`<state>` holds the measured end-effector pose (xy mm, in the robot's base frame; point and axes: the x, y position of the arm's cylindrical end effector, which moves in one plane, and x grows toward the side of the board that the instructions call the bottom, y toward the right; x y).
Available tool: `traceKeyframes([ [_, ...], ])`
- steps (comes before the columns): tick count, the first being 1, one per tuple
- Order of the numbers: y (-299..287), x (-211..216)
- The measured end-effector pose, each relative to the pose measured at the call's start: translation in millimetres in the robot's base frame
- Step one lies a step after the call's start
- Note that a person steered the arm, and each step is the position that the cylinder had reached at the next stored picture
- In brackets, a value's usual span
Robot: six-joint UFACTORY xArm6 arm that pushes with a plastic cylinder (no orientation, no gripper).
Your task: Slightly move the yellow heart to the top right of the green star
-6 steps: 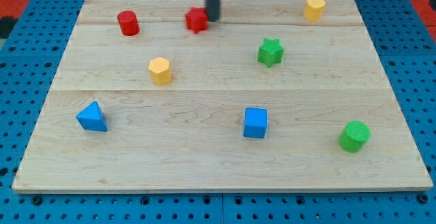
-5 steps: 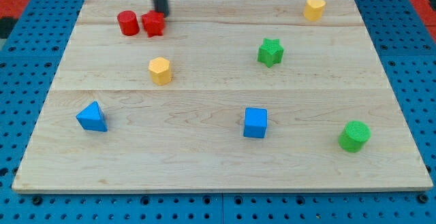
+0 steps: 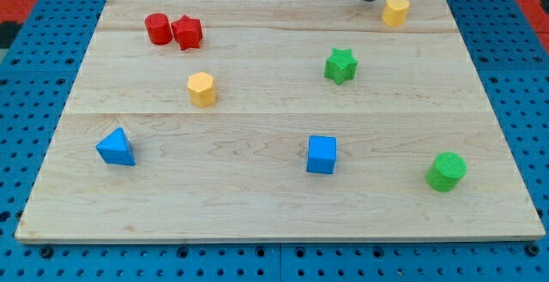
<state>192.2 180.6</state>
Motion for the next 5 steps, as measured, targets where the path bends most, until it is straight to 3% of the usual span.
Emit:
traceKeyframes([
  [1, 42.0, 9.4],
  [3, -46.8, 43.5],
  [4, -35.8, 57.3],
  [5, -6.0, 26.6],
])
